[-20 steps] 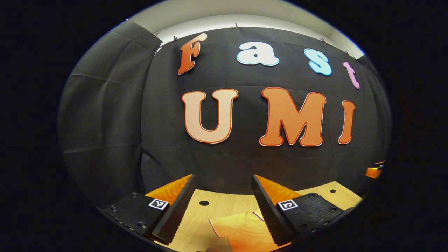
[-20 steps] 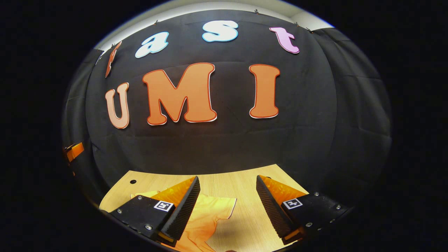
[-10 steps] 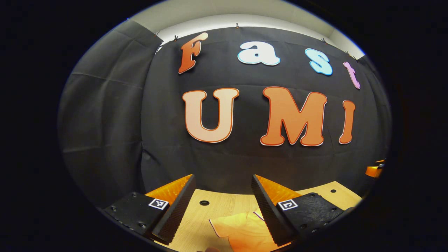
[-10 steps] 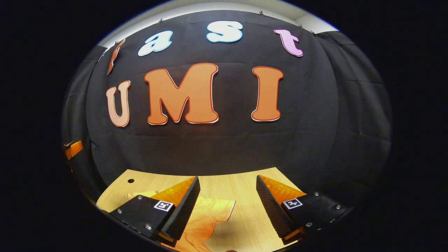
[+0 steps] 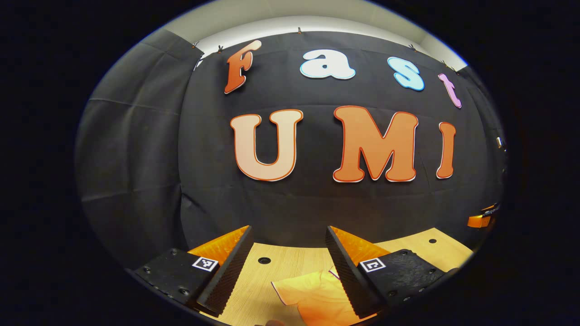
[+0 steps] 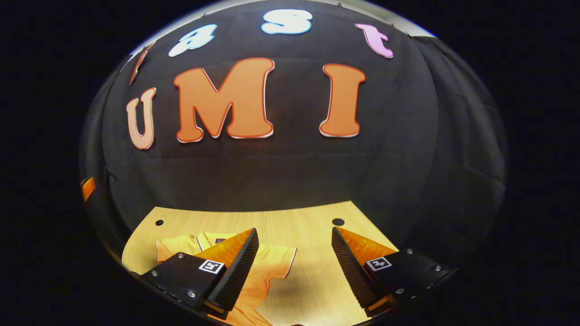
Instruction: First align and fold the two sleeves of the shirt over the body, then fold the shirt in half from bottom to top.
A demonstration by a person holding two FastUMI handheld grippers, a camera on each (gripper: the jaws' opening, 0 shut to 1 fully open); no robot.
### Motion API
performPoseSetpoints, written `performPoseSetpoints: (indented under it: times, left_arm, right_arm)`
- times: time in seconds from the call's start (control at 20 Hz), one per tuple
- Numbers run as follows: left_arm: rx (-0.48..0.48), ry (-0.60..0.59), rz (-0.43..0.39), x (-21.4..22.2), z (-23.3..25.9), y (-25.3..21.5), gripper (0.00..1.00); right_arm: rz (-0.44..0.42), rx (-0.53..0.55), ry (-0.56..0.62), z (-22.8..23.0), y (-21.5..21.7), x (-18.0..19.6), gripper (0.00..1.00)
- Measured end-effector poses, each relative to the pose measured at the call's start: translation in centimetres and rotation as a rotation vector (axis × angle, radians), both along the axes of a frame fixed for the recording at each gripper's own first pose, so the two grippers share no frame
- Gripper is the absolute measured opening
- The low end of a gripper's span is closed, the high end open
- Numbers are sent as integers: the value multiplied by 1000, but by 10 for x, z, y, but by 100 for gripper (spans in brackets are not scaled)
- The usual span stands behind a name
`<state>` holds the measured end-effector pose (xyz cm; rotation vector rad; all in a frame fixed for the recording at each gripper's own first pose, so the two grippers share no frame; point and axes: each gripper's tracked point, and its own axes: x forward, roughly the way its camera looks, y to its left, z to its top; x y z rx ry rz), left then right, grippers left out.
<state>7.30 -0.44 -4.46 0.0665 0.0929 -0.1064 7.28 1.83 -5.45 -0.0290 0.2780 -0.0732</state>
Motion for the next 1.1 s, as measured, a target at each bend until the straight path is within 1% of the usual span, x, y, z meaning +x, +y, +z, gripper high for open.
performPoseSetpoints:
  times: [0.1,0.3,0.45,0.55,0.7,0.75,0.8,0.85,1.0,1.1]
  left_arm:
    - [15,10,6,3,-6,5,98]
    - [8,44,39,10,-19,24,97]
    - [13,70,60,19,-34,35,98]
    - [19,92,79,24,-43,44,98]
    - [17,127,103,31,-60,54,97]
    - [18,143,111,34,-67,58,95]
    - [19,158,120,36,-73,59,95]
    - [21,167,133,37,-77,62,97]
    - [31,181,158,38,-86,77,97]
    - [36,192,166,43,-91,79,98]
  right_arm:
    - [-5,32,84,-16,1,25,98]
    - [-11,34,291,-60,0,69,98]
    - [-27,7,421,-102,-4,99,98]
    - [-44,-6,507,-132,-9,112,98]
    - [-63,26,660,-174,-10,119,99]
    - [-72,19,697,-189,-12,121,99]
    - [-79,4,722,-200,-15,126,99]
    - [-82,-4,749,-212,-16,127,99]
    - [-99,25,844,-245,-15,133,99]
    - [-105,36,884,-259,-14,135,100]
